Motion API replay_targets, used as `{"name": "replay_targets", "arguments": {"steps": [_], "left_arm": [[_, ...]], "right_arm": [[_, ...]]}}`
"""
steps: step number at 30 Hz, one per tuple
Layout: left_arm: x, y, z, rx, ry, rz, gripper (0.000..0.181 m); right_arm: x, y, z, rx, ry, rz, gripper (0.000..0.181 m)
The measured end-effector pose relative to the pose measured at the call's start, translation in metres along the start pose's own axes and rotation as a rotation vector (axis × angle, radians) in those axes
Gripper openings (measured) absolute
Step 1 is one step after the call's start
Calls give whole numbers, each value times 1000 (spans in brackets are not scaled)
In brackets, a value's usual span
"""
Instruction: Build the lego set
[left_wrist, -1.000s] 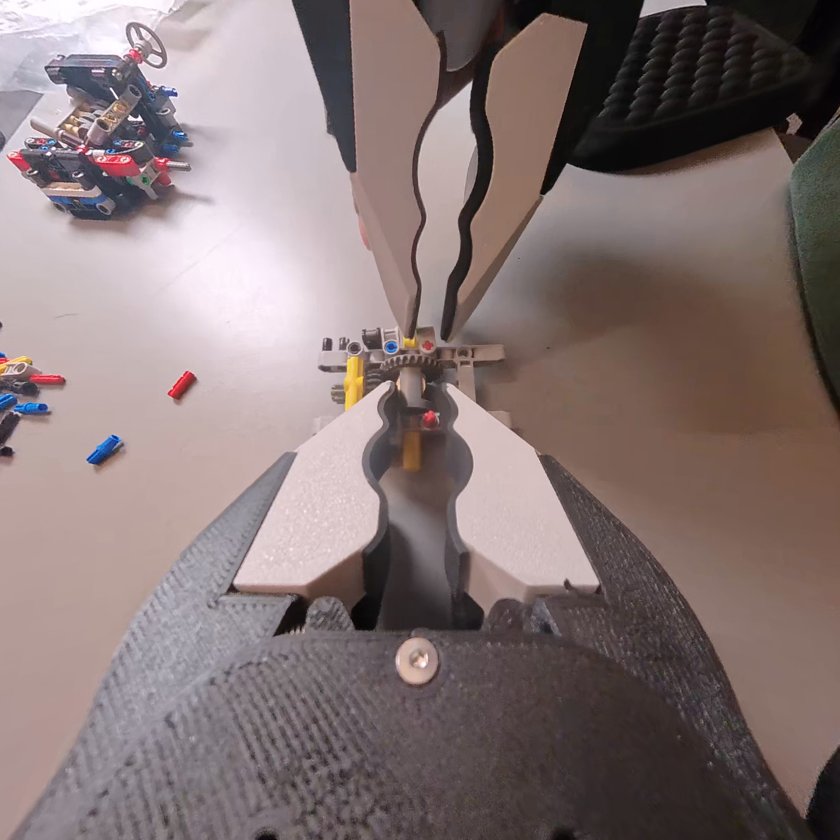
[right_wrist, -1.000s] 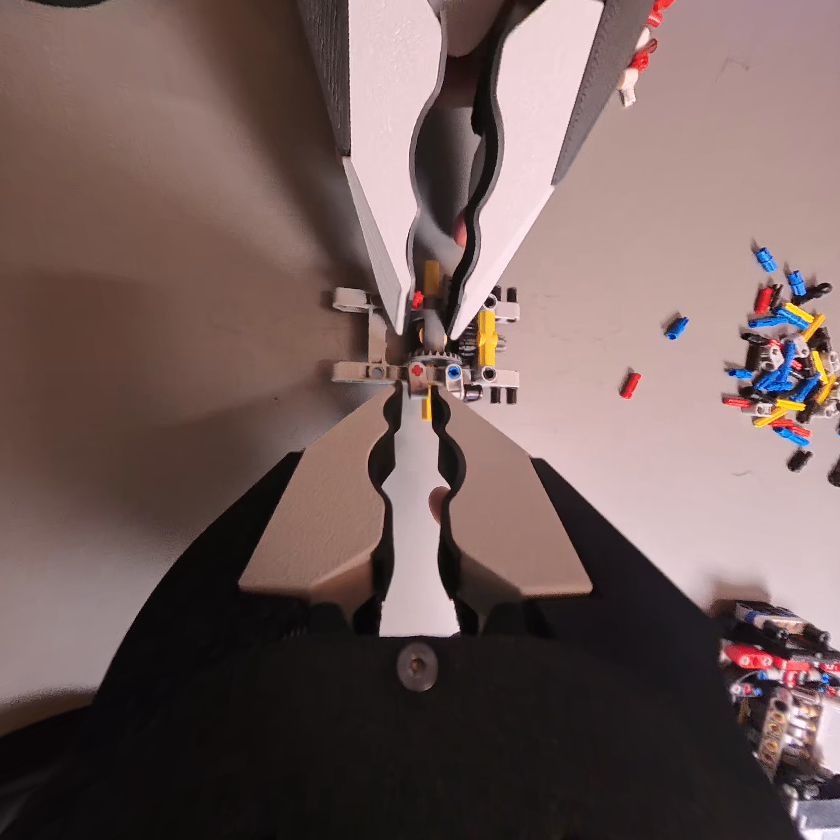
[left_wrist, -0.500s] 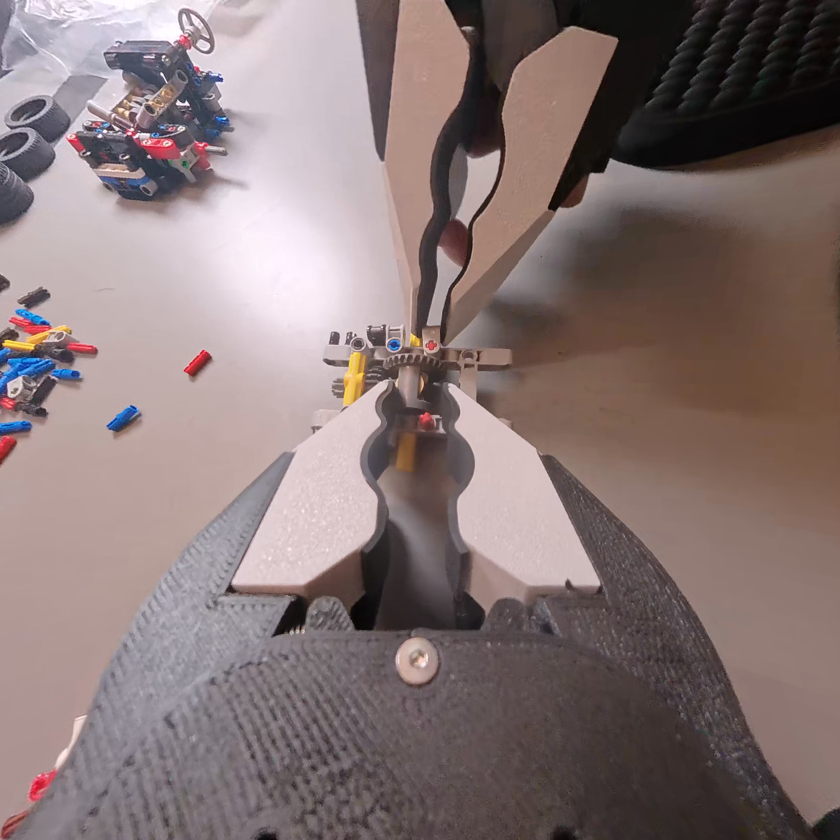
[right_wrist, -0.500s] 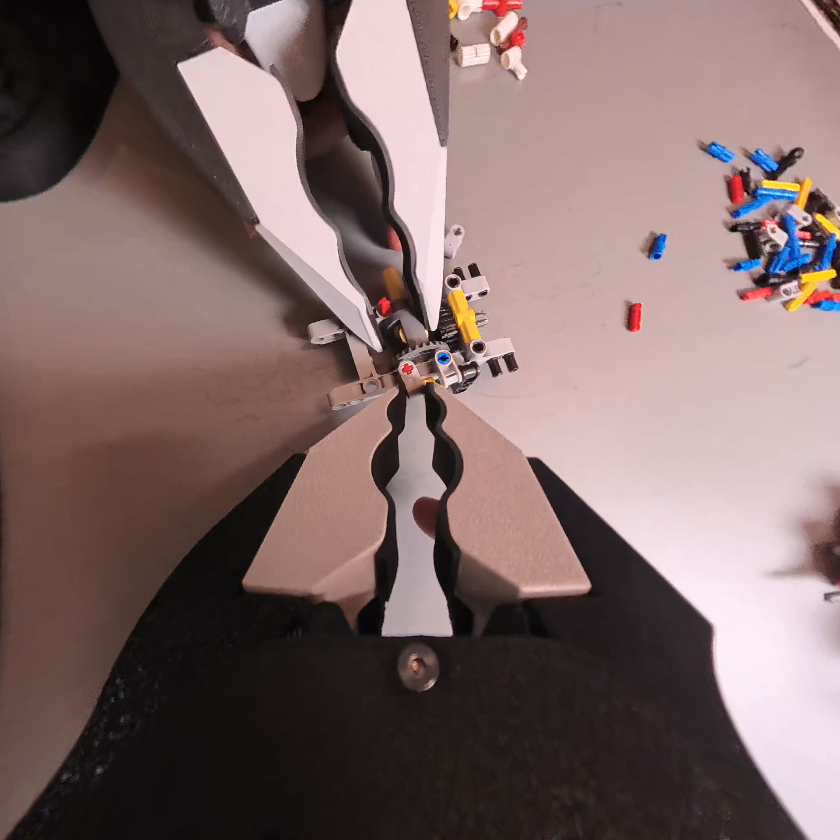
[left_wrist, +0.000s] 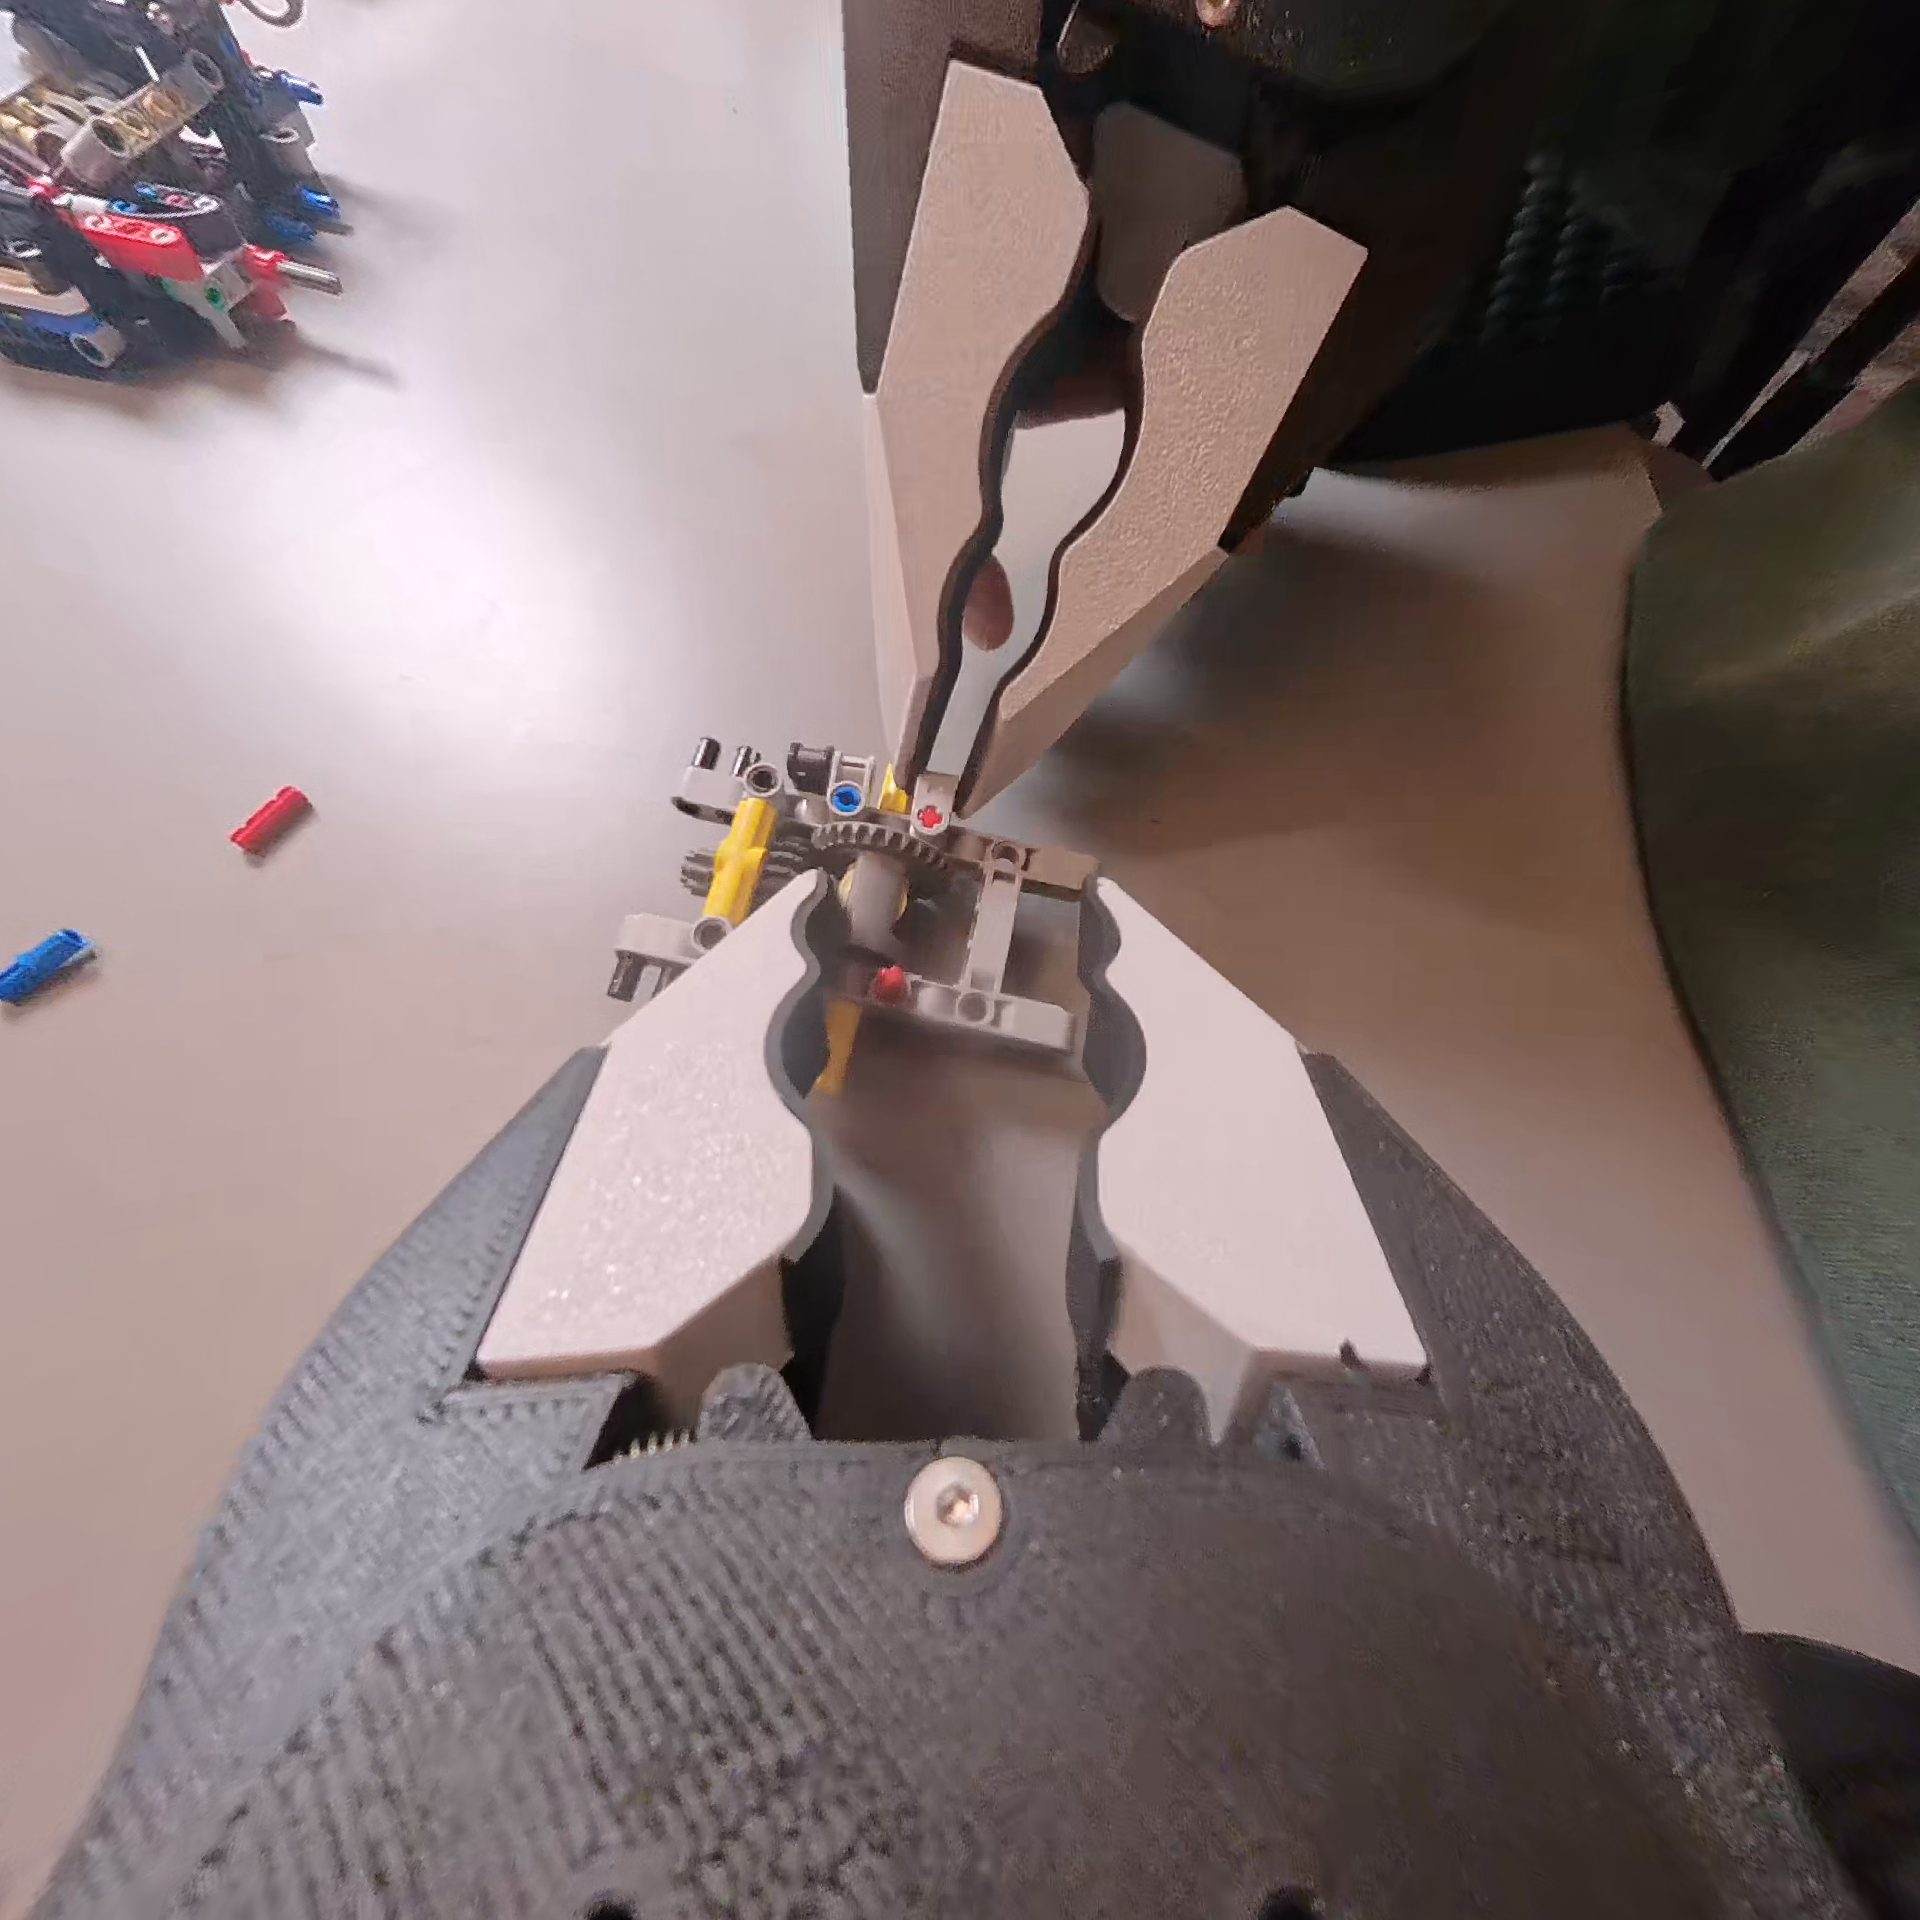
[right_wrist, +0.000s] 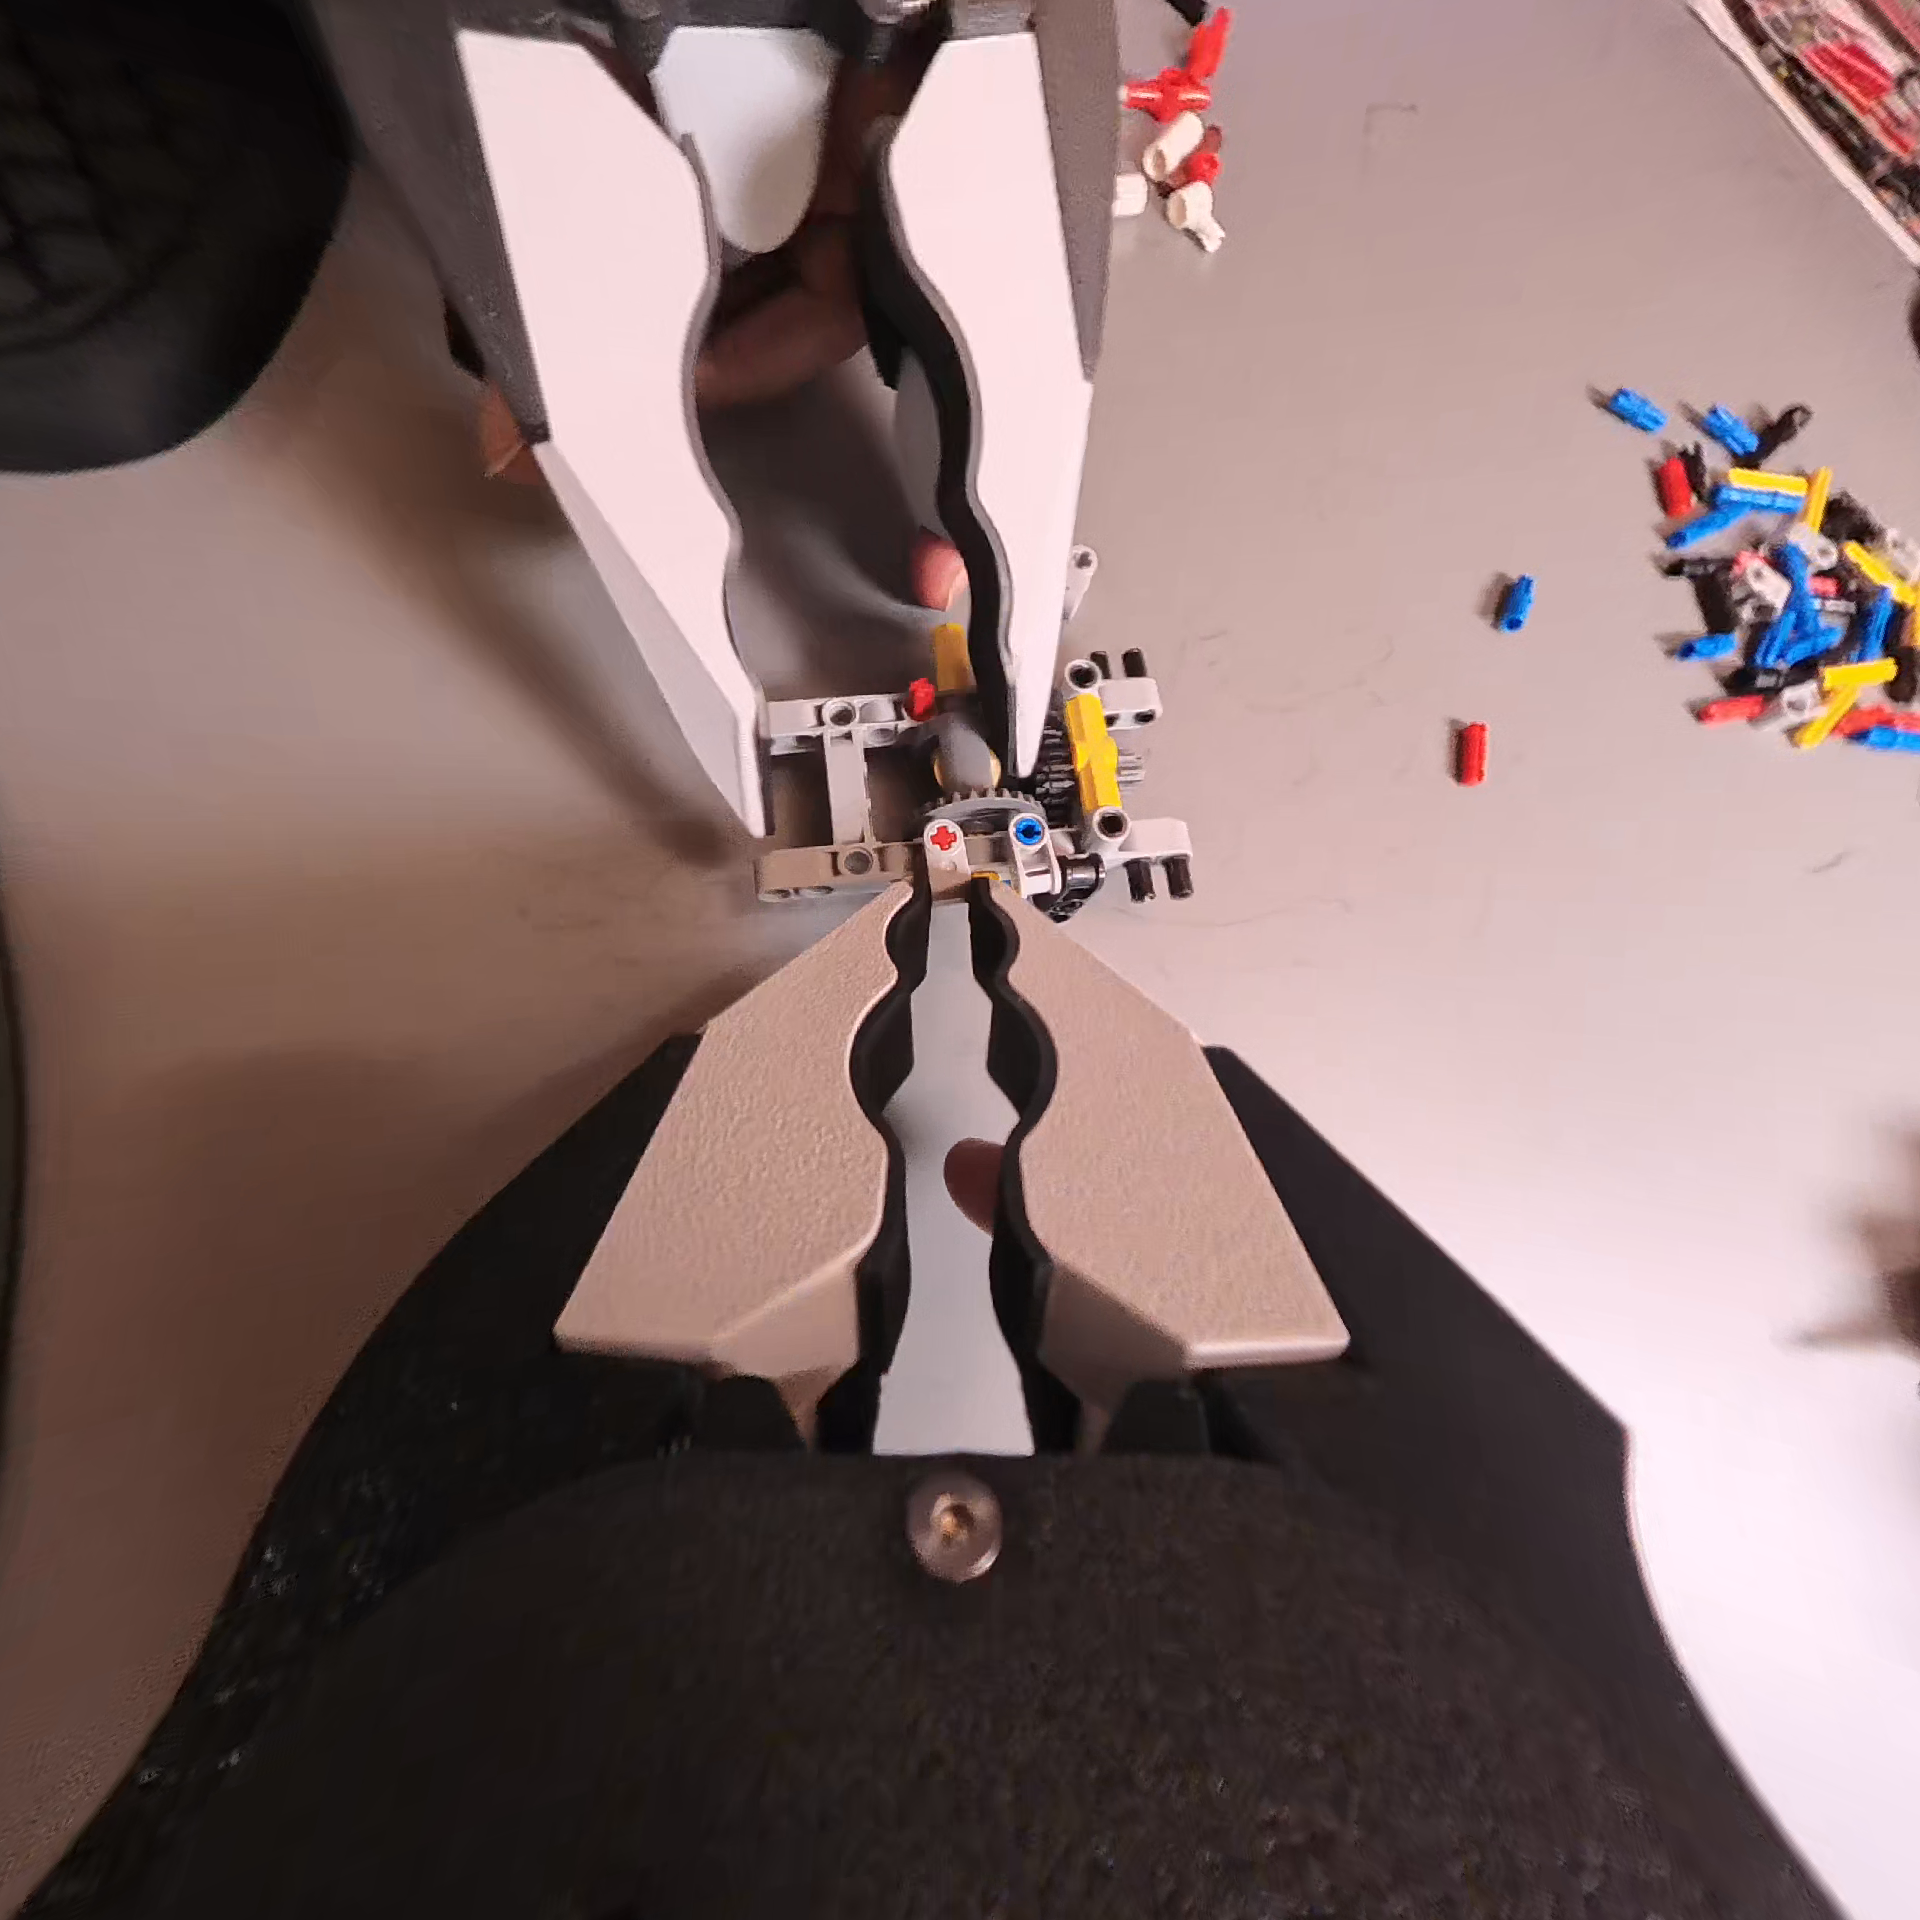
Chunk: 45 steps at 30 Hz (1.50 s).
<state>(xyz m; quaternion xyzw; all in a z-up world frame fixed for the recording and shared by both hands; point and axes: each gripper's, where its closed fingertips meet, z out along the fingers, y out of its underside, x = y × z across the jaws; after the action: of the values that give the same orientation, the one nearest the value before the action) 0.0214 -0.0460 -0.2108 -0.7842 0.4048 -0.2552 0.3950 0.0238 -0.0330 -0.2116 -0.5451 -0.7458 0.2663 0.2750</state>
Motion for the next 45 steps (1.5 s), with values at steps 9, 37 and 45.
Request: {"name": "replay_targets", "arguments": {"steps": [9,37,45], "left_arm": [[-5,5,2,-73,-99,161,33],[0,5,2,-32,-86,183,31],[7,6,2,-26,-40,205,27]], "right_arm": [[0,0,0,-1,-87,-99,7],[-7,0,-2,57,-143,-281,6],[-12,0,-3,94,-249,-342,6]]}}
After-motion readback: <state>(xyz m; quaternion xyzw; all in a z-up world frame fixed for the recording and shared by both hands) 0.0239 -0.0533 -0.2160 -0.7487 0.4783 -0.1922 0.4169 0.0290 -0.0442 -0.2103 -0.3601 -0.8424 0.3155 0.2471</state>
